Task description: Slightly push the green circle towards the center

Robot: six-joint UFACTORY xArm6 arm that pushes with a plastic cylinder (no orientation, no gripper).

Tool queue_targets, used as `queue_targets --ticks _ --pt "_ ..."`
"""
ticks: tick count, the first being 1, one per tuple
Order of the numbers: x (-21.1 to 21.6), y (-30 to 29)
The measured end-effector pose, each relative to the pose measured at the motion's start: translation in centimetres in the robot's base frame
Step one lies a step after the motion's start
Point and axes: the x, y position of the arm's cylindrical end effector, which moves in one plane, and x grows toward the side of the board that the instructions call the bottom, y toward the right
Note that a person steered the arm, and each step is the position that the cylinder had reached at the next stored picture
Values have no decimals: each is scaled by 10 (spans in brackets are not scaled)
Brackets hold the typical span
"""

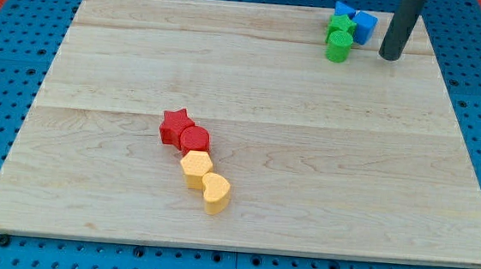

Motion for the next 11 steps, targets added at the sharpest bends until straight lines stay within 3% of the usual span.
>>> queue_targets --ticks 2,3,4,5,7,8,9,11 --pt "13 0" --pt "-27 -9" --pt "-35 -1" --pt "-34 47" --pt "-82 20" --pt "-30 -41" --pt "9 -66" --pt "-7 -63"
